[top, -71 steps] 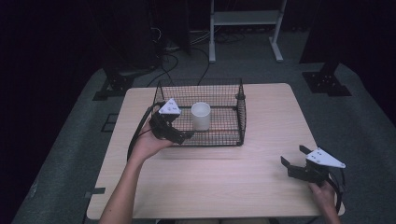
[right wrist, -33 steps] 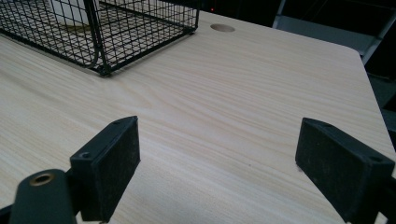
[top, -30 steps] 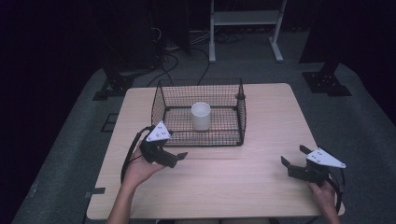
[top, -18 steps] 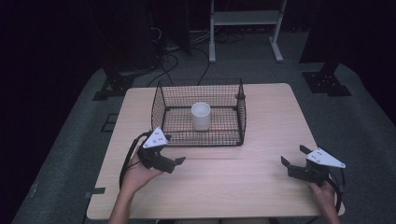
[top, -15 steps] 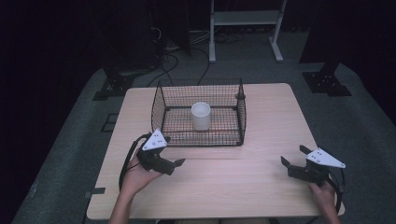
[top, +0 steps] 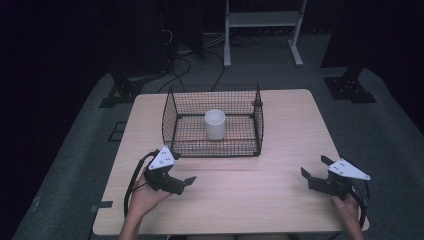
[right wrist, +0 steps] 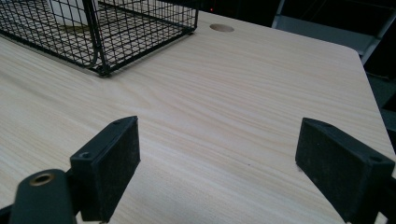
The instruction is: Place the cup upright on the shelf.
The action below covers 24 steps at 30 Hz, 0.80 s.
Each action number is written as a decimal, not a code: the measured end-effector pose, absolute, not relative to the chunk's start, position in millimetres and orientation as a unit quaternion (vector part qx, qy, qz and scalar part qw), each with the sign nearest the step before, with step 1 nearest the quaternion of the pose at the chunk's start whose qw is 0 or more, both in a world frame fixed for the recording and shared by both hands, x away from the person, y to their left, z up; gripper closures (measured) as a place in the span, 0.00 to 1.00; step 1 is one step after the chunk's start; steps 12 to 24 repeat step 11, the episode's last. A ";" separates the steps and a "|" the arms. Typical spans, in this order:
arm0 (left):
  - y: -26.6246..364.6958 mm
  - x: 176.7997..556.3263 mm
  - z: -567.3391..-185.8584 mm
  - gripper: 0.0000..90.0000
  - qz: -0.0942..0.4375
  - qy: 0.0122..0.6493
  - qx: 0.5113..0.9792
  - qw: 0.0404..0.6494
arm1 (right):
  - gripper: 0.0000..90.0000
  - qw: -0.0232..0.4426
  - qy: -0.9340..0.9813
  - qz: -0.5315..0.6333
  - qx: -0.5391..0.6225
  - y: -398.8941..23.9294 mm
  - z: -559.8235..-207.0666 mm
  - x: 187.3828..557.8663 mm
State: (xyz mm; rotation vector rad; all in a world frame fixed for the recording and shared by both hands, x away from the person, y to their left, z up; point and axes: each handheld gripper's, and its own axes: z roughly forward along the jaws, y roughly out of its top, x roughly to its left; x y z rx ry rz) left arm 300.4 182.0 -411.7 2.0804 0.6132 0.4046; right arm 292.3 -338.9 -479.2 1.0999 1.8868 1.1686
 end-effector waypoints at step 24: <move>180.2 280.5 -430.4 0.07 0.154 0.252 0.833 0.468 | 0.14 0.325 0.720 0.448 0.419 -339.4 -479.2 292.1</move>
